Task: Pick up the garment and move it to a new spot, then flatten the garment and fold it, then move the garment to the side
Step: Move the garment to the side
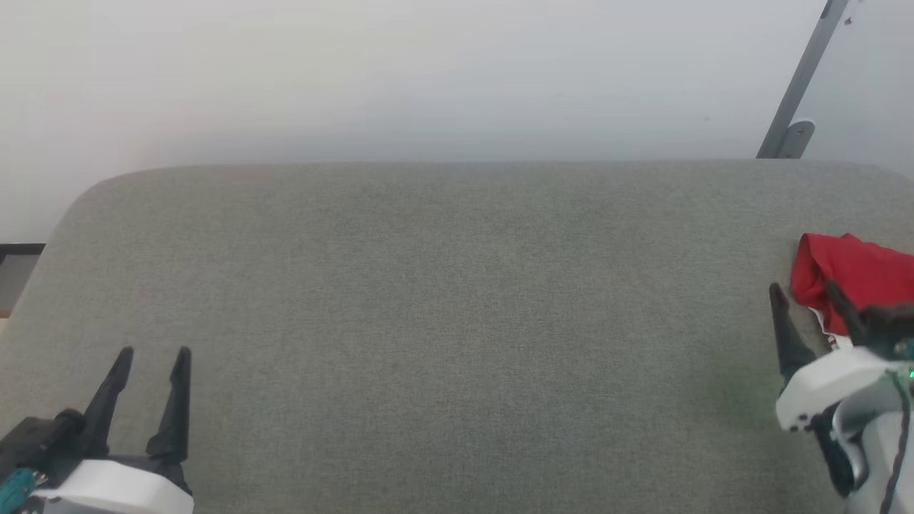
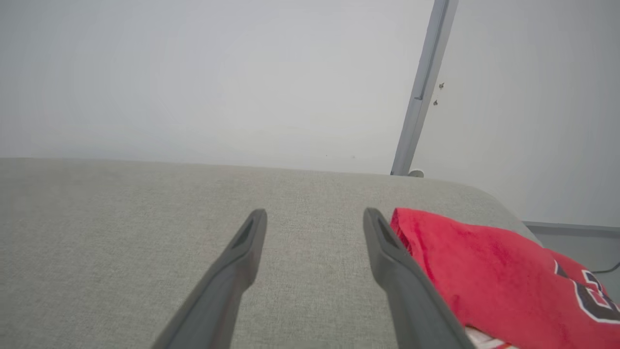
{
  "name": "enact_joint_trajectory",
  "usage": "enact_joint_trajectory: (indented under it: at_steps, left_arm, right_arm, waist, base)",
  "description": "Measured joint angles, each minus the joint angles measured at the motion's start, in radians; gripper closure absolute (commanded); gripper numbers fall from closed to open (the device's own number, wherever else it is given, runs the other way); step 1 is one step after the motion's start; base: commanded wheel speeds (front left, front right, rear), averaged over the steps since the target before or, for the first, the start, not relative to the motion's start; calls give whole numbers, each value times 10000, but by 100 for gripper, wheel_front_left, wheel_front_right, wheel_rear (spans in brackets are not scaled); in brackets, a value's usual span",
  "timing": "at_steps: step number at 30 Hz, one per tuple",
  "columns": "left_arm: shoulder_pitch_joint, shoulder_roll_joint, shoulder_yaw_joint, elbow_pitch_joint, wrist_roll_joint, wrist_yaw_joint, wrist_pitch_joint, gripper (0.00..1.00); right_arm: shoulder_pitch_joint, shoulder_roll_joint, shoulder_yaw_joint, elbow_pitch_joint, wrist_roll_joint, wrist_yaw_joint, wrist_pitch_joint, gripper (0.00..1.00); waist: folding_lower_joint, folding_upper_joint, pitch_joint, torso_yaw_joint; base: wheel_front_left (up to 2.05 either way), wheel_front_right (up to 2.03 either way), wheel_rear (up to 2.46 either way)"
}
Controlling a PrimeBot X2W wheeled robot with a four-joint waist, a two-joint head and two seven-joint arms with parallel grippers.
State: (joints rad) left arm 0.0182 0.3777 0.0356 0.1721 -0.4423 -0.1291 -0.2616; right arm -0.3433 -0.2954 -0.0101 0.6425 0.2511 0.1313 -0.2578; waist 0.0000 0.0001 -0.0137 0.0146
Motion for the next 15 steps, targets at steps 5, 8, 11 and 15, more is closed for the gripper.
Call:
enact_joint_trajectory:
  at_steps: [5,8,11,15]
  left_arm:
    - [195,-65,67,-102,36,0,0,0]
    - [254,-104,119,-132,52,0,0,0]
    - [323,-169,136,-171,96,0,0,0]
    - [370,-161,169,-151,96,0,0,0]
  right_arm:
    - [965,566,-433,-918,-416,0,-21,0]
    - [1418,830,-650,-1407,-585,0,-31,0]
    - [1849,1116,-792,-1871,-790,0,-31,0]
    - [2293,1430,-965,-2385,-982,0,-33,0]
  waist:
    - [0,0,-27,16]
    - [0,0,-21,11]
    - [0,0,-24,14]
    - [0,0,-11,8]
  base:
    - [0,0,0]
    - [0,0,0]
    - [0,0,0]
    - [0,0,0]
